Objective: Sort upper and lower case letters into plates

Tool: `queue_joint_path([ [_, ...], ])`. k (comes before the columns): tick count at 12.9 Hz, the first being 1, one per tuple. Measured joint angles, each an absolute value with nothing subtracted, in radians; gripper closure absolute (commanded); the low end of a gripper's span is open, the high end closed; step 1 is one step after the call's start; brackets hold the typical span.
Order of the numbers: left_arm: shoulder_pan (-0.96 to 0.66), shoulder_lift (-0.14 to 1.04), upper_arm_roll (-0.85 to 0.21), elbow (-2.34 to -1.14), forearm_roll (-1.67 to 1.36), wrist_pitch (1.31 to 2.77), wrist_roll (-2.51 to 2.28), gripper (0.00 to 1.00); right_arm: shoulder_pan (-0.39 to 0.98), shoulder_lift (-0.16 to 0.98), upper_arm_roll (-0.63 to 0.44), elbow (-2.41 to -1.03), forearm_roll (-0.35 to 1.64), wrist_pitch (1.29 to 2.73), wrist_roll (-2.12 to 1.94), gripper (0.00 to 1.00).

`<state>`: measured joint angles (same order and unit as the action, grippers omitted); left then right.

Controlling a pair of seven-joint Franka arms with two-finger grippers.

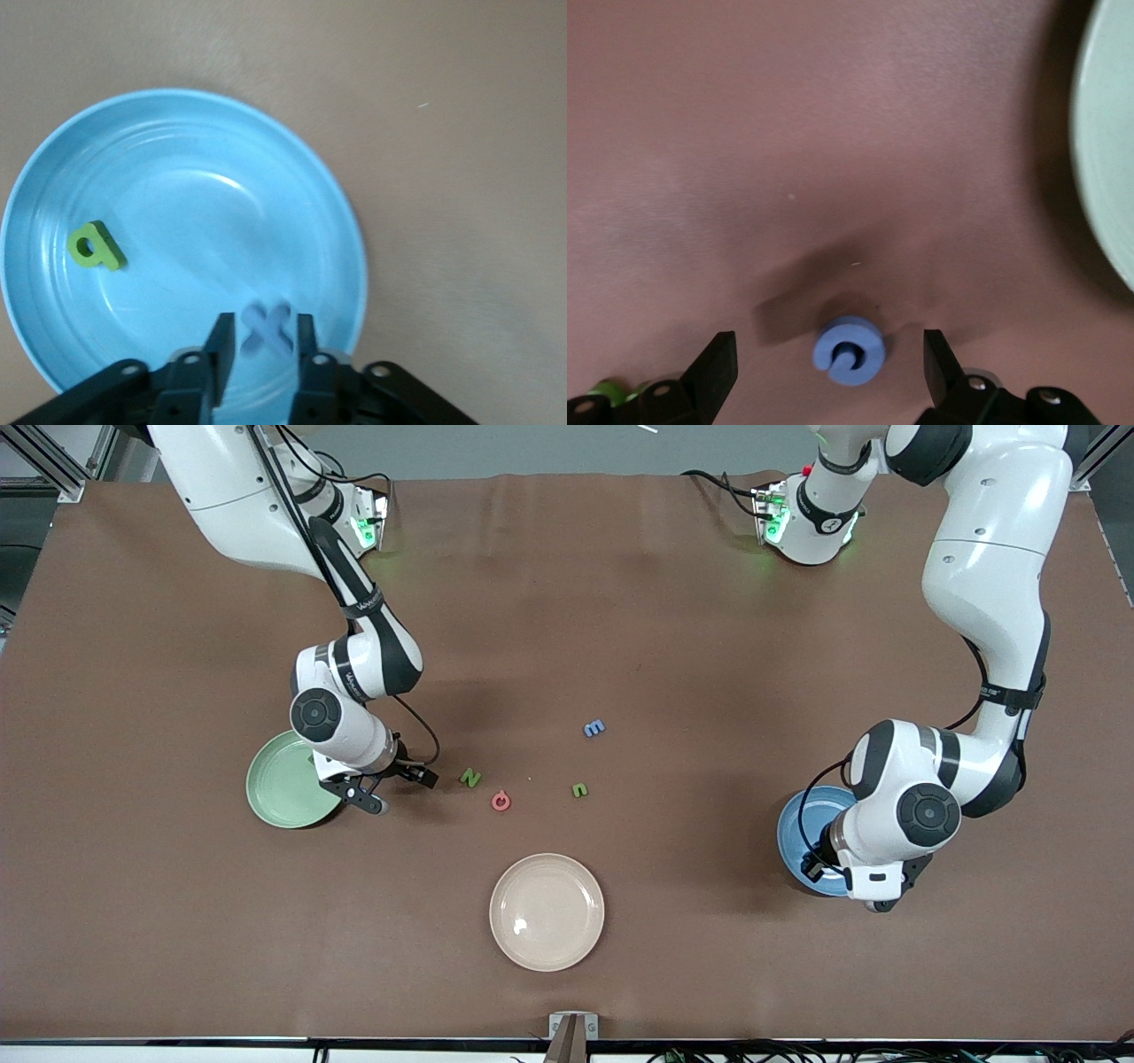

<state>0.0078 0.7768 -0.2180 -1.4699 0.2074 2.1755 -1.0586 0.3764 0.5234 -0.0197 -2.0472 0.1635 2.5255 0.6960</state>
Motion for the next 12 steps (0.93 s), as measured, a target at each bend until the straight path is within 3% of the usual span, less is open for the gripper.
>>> queue_joint_path([
  [3, 0.009, 0.778, -0.221, -1.487, 0.207, 2.176, -1.054, 0.00, 0.376, 0.520, -0.023, -2.077, 0.163, 2.553, 0.696, 0.39],
  [7, -0.058, 0.773, -0.318, -1.486, 0.207, 2.176, -1.112, 0.00, 0.379, 0.506, -0.021, -2.082, 0.163, 2.547, 0.696, 0.93],
  [8, -0.104, 0.773, -0.329, -1.486, 0.207, 2.176, -1.148, 0.00, 0.380, 0.501, -0.021, -2.083, 0.163, 2.543, 0.696, 0.98],
  [12, -0.311, 0.789, -0.318, -1.451, 0.207, 2.194, -1.271, 0.00, 0.377, 0.494, -0.027, -2.069, 0.163, 2.507, 0.693, 1.00],
])
